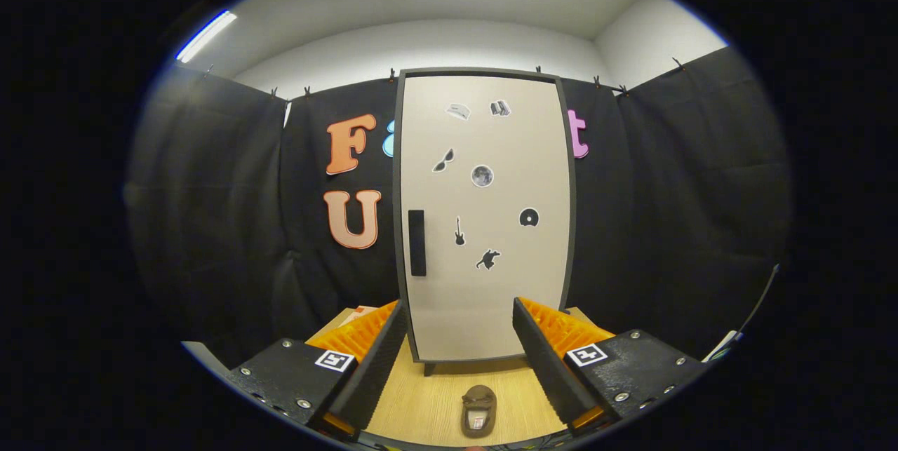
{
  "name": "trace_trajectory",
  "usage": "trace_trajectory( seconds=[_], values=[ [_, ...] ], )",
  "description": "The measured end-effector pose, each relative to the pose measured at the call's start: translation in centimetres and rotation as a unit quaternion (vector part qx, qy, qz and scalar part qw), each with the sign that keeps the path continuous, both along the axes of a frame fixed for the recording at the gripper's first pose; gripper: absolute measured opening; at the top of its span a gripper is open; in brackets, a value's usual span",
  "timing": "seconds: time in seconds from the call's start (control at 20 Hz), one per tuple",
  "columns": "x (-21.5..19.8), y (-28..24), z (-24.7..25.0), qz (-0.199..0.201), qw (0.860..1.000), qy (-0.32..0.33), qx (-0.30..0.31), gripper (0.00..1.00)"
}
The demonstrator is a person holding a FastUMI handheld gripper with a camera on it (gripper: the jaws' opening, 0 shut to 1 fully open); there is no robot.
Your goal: Open the shoe cabinet door, grab the shoes and put them into the shoe cabinet, then close the shoe cabinet door.
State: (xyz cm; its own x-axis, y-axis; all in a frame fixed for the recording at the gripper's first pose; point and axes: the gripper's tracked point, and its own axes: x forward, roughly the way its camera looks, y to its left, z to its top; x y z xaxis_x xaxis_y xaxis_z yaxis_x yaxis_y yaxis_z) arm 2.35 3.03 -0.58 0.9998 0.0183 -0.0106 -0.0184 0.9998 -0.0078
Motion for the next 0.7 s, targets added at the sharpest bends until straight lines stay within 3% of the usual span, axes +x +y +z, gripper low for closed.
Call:
trace_trajectory(
  seconds=[0.7],
  values=[
    [11.3, 6.6, -2.6, 0.029, 0.999, 0.013, -0.02, 0.95]
  ],
)
